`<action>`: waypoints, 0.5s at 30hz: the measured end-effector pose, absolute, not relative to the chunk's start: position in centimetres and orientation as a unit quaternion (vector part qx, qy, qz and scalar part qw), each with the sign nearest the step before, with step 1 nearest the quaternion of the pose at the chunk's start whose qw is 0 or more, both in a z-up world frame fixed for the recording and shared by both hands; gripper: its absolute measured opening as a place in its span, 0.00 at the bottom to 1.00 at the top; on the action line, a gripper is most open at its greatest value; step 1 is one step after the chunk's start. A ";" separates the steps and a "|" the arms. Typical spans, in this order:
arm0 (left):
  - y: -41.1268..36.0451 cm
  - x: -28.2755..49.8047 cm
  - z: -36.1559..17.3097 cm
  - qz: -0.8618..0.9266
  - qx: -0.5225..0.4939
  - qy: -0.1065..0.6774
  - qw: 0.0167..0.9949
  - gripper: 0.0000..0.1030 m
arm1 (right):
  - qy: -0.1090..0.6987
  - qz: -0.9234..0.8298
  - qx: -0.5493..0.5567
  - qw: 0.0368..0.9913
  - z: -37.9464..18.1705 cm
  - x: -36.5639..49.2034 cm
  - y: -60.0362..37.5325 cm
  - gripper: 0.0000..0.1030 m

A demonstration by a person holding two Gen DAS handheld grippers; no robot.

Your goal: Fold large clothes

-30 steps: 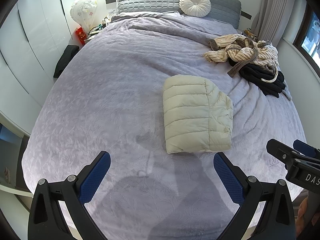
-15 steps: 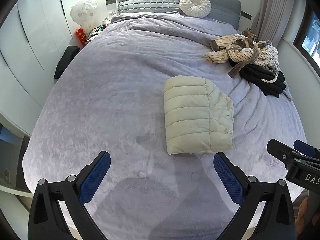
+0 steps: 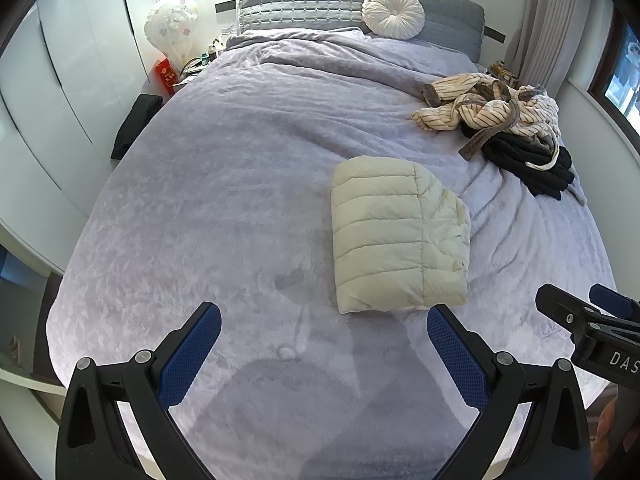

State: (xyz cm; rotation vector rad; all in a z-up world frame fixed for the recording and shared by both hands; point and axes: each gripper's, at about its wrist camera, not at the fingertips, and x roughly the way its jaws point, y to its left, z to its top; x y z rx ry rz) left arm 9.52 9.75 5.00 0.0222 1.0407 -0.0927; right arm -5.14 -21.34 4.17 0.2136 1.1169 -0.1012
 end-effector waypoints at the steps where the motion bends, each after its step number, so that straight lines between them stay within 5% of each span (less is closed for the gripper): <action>1: 9.8 9.5 5.1 -0.044 0.012 0.496 0.867 1.00 | 0.528 -0.048 0.101 0.842 4.3 -5.0 -21.4 1.00; 15: 9.8 9.5 5.2 -0.051 0.006 0.494 0.868 1.00 | 0.529 -0.049 0.101 0.841 4.3 -5.0 -21.4 1.00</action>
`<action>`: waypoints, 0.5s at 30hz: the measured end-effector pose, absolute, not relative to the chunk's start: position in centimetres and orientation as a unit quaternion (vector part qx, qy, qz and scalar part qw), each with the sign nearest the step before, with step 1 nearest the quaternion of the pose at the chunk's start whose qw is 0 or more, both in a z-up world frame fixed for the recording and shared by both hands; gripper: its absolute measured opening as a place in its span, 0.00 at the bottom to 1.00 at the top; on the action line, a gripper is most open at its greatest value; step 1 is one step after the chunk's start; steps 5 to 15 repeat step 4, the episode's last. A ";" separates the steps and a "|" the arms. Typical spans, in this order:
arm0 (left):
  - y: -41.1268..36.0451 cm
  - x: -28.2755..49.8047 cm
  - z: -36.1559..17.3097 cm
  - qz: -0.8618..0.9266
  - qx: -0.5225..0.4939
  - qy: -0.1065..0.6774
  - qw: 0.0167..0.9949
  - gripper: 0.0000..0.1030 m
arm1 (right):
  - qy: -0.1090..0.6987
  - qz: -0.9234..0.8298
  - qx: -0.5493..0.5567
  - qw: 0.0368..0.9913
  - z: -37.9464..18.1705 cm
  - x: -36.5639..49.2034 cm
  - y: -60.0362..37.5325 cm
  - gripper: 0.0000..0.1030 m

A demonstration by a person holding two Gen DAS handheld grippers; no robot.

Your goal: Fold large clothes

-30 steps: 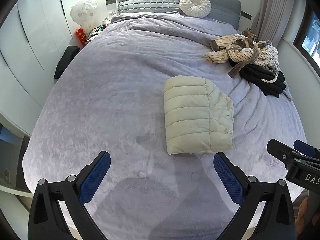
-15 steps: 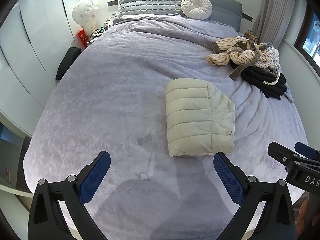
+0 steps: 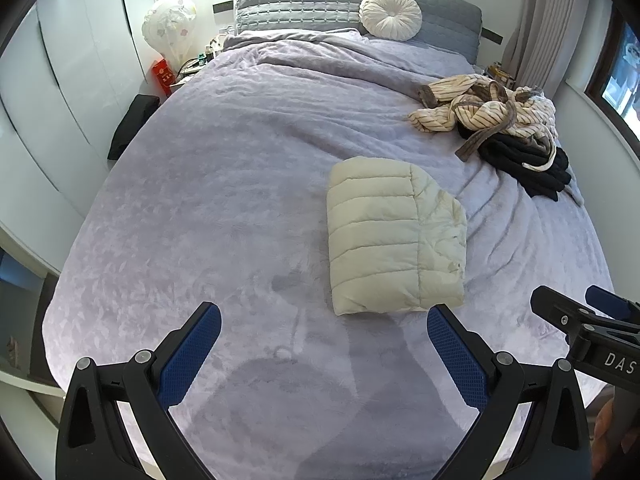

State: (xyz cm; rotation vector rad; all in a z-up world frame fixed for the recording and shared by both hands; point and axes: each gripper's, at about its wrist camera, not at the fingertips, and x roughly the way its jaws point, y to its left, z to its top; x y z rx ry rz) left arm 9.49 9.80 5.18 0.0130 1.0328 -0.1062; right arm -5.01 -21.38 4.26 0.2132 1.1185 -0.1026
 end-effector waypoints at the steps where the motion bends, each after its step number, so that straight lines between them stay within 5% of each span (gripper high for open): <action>1: 9.8 9.5 5.2 -0.052 0.007 0.493 0.868 1.00 | 0.529 -0.048 0.101 0.841 4.3 -4.9 -21.4 1.00; 15: 9.5 9.6 5.1 -0.057 0.009 0.494 0.867 1.00 | 0.529 -0.048 0.100 0.841 4.3 -4.9 -21.5 1.00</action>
